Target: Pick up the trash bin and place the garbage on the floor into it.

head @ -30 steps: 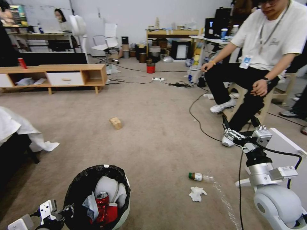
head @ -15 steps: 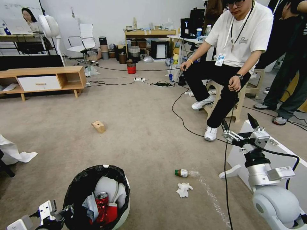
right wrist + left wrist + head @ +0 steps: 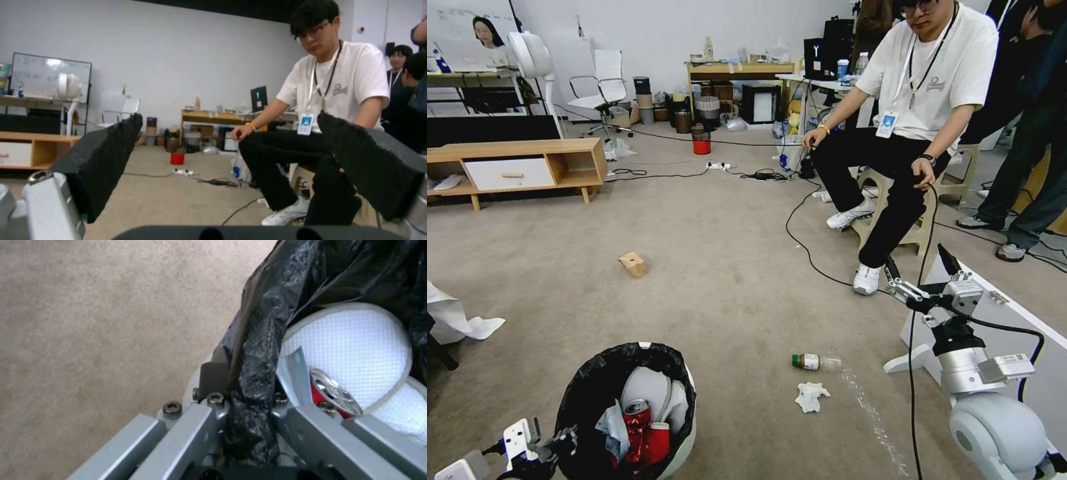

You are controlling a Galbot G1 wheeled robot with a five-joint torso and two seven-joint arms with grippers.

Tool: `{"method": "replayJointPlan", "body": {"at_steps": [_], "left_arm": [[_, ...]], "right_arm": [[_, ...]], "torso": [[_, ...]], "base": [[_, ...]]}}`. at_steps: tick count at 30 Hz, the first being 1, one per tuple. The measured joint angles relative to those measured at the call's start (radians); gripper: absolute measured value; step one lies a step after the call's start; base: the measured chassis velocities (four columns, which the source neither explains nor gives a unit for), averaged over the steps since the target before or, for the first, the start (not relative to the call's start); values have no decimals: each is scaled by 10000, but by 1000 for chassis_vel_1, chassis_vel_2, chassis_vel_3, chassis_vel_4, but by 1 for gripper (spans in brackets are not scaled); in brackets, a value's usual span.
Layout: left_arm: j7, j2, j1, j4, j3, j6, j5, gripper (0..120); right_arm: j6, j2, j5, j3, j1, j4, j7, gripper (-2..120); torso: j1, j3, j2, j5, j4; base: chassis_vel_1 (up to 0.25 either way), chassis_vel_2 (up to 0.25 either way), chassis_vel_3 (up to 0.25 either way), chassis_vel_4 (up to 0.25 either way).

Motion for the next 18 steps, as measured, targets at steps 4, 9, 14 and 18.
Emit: {"method": "replayJointPlan", "body": {"at_steps": [4,9,14,18], "left_arm": [[2,-13,25,-23,4,-13,8,2],[20,-44,55,-35,19,-32,25,2],[30,-63,76,-62,23,-46,42,2],[36,-70,90,-82,20,-48,45,2]], "right_arm": [[21,-15,-15,23,-52,24,0,100],[51,-29,-60,41,-109,33,-1,100],[88,-36,-132,53,-134,34,7,100],[132,-71,-169,86,-149,31,-12,100]], "torso": [[0,0,1,1,1],[3,2,1,3,-1],[4,3,0,0,3],[2,1,1,0,-1]], "base": [[-125,128,146,-144],[-174,169,184,-167],[-112,130,128,-128],[-21,38,27,-37]]}}
